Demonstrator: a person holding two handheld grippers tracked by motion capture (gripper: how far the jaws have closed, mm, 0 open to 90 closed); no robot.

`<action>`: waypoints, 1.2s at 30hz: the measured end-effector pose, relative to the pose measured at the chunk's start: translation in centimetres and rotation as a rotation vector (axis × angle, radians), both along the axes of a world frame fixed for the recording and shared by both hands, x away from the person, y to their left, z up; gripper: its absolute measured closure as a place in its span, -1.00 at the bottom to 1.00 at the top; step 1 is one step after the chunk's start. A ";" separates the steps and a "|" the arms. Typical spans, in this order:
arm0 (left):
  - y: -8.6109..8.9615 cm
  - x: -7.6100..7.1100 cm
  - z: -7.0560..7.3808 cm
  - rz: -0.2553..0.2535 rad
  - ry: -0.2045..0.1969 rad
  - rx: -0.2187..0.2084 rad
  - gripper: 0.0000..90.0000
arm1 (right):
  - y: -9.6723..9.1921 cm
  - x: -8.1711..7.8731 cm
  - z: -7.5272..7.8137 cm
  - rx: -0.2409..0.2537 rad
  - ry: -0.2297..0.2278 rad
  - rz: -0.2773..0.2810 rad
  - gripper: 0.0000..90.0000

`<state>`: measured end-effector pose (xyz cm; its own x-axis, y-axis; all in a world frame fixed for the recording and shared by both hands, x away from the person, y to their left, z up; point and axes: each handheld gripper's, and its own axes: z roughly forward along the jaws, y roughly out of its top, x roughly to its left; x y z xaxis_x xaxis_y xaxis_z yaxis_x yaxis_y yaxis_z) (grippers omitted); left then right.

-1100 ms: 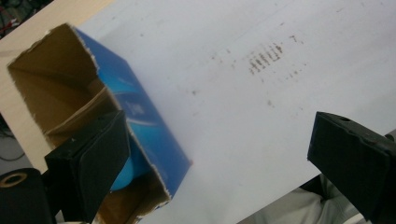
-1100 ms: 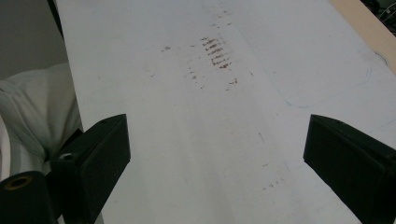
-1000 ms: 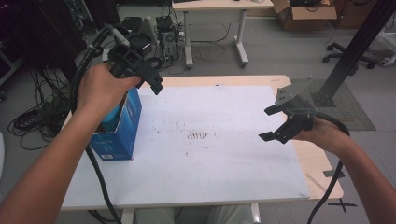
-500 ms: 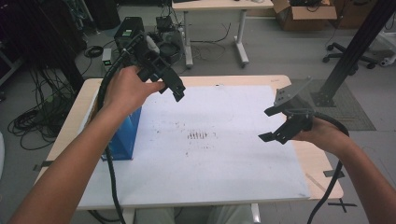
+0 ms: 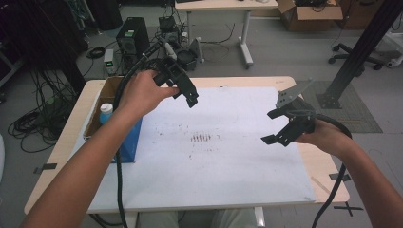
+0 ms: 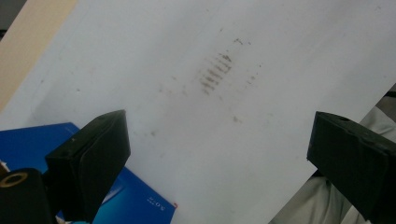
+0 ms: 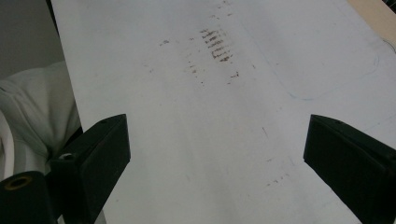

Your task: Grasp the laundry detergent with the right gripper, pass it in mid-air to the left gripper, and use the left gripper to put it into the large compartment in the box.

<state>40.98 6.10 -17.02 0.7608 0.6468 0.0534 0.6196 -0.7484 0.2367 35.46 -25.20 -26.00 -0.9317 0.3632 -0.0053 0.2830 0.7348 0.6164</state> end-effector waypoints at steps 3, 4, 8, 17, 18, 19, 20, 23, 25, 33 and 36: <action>-0.2 0.1 -0.4 -0.024 0.002 -0.001 -0.86 | 0.1 0.0 0.1 -0.002 0.003 -0.003 -0.85; -0.3 0.2 -0.5 -0.029 0.004 0.002 -0.86 | 0.1 0.0 0.1 -0.002 0.003 -0.003 -0.85; -0.5 0.3 -0.9 -0.055 0.006 0.007 -0.86 | 0.2 0.1 0.0 -0.004 0.005 -0.004 -0.85; -1.0 0.3 -1.8 -0.093 0.015 0.016 -0.86 | 0.2 0.1 -0.3 -0.007 0.015 -0.009 -0.85; -1.1 0.3 -1.9 -0.098 0.016 0.018 -0.86 | 0.2 0.1 -0.3 -0.008 0.015 -0.009 -0.85; -1.1 0.3 -2.0 -0.100 0.016 0.020 -0.86 | 0.2 0.1 -0.3 -0.008 0.015 -0.011 -0.85; -1.2 0.3 -2.0 -0.102 0.012 0.020 -0.86 | 0.1 0.1 -0.3 -0.008 0.016 -0.012 -0.85; -1.3 0.2 -2.1 -0.114 0.007 0.020 -0.86 | 0.0 0.1 -0.2 -0.009 0.014 -0.014 -0.85; -1.3 0.2 -2.1 -0.120 0.005 0.020 -0.86 | 0.0 0.1 -0.2 -0.008 0.012 -0.013 -0.85; -1.6 0.3 -2.3 -0.143 0.000 0.022 -0.86 | -0.1 0.1 -0.4 -0.007 0.016 -0.019 -0.85; -1.9 0.3 -2.4 -0.160 -0.004 0.019 -0.86 | -0.1 0.1 -0.5 -0.010 0.018 -0.021 -0.85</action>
